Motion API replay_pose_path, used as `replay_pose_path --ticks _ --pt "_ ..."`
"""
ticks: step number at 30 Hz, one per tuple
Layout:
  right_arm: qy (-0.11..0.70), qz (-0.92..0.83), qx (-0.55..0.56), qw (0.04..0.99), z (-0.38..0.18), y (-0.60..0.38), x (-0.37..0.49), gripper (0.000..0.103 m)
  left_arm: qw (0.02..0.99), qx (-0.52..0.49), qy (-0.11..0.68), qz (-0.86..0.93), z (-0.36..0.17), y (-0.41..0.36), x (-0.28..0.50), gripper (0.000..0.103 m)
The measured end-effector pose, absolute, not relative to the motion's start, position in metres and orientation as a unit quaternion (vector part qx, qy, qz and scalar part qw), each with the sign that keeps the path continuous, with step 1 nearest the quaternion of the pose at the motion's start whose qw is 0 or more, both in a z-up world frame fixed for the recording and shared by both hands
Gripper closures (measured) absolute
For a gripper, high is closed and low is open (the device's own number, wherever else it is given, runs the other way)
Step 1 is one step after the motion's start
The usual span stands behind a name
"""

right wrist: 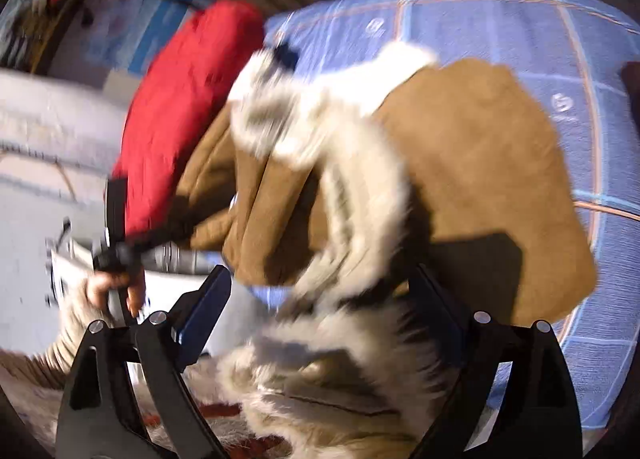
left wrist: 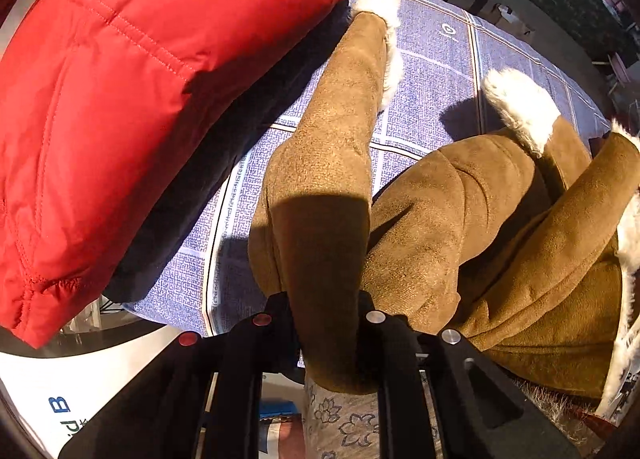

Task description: Fold large clothes

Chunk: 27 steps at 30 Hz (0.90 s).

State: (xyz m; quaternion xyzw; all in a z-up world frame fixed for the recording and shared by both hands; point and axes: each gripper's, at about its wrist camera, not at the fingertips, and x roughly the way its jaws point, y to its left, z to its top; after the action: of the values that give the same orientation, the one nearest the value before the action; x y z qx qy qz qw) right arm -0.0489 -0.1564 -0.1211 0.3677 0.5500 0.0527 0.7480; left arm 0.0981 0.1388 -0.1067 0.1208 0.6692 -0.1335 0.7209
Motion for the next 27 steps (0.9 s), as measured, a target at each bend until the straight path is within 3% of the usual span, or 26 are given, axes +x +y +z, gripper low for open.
replay_pose_path --ticks 2,5,8,10,11,12,13,14,15,18,21,27 --pt "0.522 -0.022 0.375 0.766 -0.121 -0.215 -0.049 0.013 0.725 0.126 0.663 -0.139 -0.104 0.132 0.098 0.09" --pt "0.549 -0.106 0.348 0.753 -0.164 -0.269 -0.031 0.013 0.731 0.13 0.654 -0.146 -0.1 0.134 0.091 0.09" --pt "0.614 -0.083 0.302 0.725 -0.222 -0.265 -0.014 0.018 0.734 0.13 0.648 -0.155 -0.092 0.138 0.086 0.09" --pt "0.653 -0.045 0.242 0.716 -0.259 -0.213 -0.021 0.02 0.737 0.13 0.645 -0.157 -0.09 0.139 0.081 0.09" --pt "0.662 -0.046 0.196 0.722 -0.269 -0.194 -0.023 0.026 0.738 0.13 0.643 -0.158 -0.088 0.138 0.08 0.09" --pt "0.657 -0.058 0.167 0.733 -0.27 -0.179 -0.028 0.041 0.74 0.128 0.641 -0.159 -0.086 0.137 0.08 0.09" --pt "0.656 -0.061 0.163 0.735 -0.267 -0.171 -0.029 0.049 0.744 0.126 0.636 -0.16 -0.082 0.134 0.079 0.09" --pt "0.656 -0.062 0.159 0.735 -0.259 -0.166 -0.03 0.082 0.749 0.126 0.63 -0.163 -0.076 0.131 0.08 0.09" --pt "0.648 -0.056 0.167 0.741 -0.247 -0.168 -0.032 0.086 0.754 0.127 0.622 -0.166 -0.07 0.127 0.079 0.09" --pt "0.599 -0.033 0.208 0.773 -0.193 -0.183 -0.044 0.089 0.771 0.119 0.597 -0.187 -0.042 0.11 0.081 0.09" --pt "0.566 -0.053 0.151 0.809 -0.127 -0.187 -0.052 0.092 0.794 0.117 0.554 -0.221 -0.002 0.086 0.086 0.09" --pt "0.439 -0.114 0.137 0.881 0.013 -0.228 -0.076 0.092 0.851 0.082 0.431 -0.289 0.112 0.056 0.093 0.09"
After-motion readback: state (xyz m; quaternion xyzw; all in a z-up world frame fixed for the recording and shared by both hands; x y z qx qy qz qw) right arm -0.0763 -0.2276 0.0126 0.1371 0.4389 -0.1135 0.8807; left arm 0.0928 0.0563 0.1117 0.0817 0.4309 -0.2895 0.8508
